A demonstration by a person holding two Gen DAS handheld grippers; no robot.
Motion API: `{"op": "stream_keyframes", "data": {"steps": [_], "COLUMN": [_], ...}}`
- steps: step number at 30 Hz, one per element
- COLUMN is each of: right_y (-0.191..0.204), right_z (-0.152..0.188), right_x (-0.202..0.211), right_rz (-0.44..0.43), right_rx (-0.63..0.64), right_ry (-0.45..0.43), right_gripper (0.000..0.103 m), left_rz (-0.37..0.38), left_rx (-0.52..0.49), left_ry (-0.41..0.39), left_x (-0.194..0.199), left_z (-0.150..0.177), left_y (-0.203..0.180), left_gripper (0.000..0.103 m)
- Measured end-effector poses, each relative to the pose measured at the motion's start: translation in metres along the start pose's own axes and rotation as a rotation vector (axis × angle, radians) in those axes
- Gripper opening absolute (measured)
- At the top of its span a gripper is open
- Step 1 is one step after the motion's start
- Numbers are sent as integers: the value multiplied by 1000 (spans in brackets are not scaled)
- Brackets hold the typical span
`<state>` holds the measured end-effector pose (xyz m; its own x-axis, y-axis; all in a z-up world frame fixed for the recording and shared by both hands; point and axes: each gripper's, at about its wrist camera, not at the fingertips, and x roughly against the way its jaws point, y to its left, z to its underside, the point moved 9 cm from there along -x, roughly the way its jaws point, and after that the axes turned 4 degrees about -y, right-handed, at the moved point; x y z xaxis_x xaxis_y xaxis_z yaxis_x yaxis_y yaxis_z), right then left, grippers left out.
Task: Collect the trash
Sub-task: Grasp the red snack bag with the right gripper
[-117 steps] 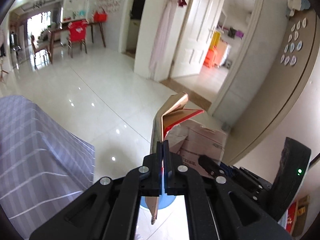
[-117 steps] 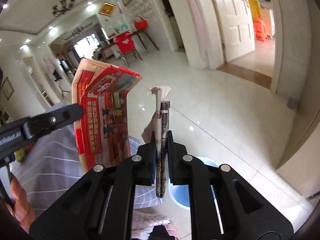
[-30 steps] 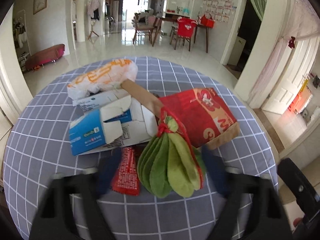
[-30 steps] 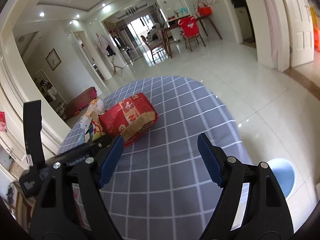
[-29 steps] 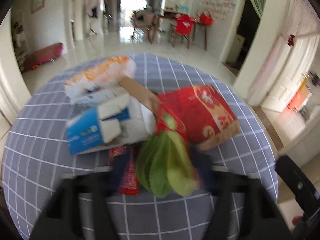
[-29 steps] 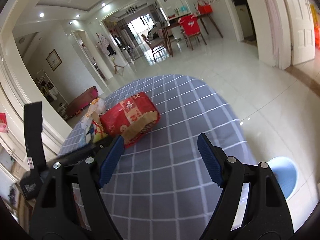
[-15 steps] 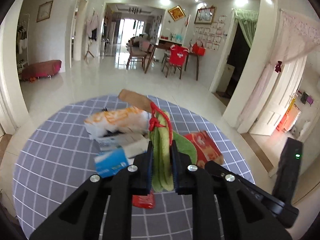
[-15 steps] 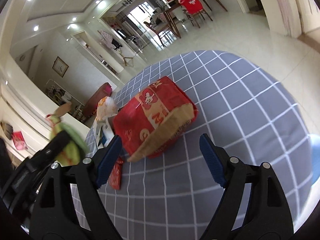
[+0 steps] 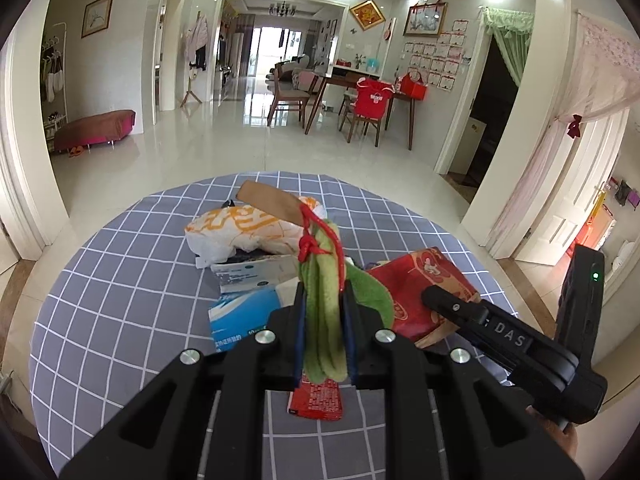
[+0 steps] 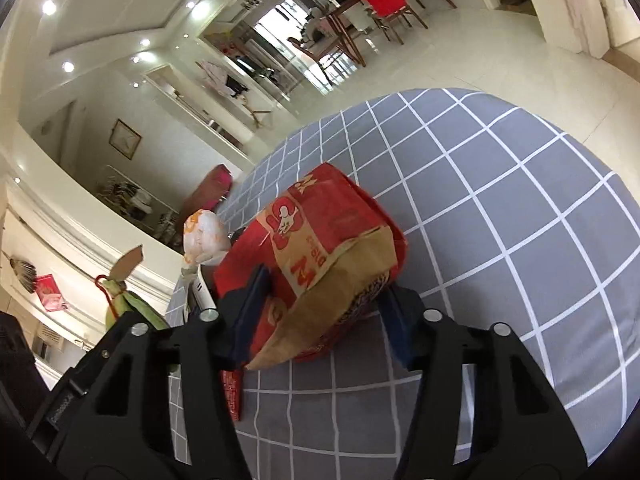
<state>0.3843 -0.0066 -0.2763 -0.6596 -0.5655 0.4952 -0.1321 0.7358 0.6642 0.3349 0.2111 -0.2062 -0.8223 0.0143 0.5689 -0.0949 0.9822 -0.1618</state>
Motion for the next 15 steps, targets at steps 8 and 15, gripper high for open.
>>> {"op": "stream_keyframes", "data": {"steps": [8,15], "right_y": [21,18], "right_z": [-11,-20], "right_x": [46,103], "right_rz": [6,32], "right_rx": [163,218], "right_ry": [-92,-184], "right_gripper": [29,29], "left_rz": [23,76], "left_rx": [-7,-35], "left_ry": [-1,-7], "left_x": [10,29], "left_z": [1,4], "left_y": [-15,-53], "left_gripper": [16,16]}}
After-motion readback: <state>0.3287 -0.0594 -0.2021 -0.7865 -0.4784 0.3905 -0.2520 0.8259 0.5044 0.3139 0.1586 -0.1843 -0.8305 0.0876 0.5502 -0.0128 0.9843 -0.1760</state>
